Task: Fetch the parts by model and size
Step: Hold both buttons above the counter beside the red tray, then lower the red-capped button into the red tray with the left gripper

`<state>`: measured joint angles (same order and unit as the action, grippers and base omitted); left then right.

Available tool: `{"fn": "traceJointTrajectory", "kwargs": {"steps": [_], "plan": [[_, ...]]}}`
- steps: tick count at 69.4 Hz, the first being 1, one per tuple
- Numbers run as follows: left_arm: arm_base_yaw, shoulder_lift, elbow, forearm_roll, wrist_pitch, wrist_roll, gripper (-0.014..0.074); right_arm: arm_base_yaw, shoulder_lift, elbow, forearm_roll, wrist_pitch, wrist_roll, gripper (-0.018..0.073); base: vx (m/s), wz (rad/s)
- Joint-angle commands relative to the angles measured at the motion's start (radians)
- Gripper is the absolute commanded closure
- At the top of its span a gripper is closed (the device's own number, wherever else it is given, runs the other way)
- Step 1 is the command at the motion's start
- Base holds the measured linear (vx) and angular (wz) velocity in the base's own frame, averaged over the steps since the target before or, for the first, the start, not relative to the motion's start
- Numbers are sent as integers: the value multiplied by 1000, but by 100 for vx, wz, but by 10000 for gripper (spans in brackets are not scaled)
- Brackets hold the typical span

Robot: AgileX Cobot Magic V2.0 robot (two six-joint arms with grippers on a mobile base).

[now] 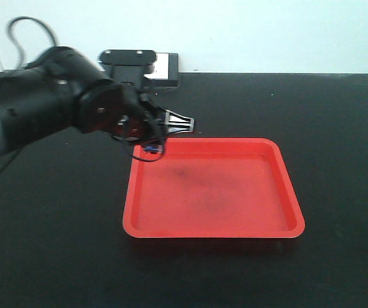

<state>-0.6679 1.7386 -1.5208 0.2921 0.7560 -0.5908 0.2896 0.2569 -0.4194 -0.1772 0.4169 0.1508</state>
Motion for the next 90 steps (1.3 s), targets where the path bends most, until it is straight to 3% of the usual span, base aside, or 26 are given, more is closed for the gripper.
{"fn": "traceJointTrajectory", "kwargs": {"steps": [1,15,41,90], "plan": [[-34,12,-71,22,-25,-50,601,-1,16,-32,-11,-87,-6,564,0,0],[-38,106,-73,25,-44,-173,601,-1,16,-32,-11,-87,-6,564,0,0],[-38,245,-73,22,-84,-200,600,-1,16,-32,-11,-87,-6,564,0,0],[-37,318,-73,40,-59,-200,573,-1,16,-32,-11,-87,-6,564,0,0]]}}
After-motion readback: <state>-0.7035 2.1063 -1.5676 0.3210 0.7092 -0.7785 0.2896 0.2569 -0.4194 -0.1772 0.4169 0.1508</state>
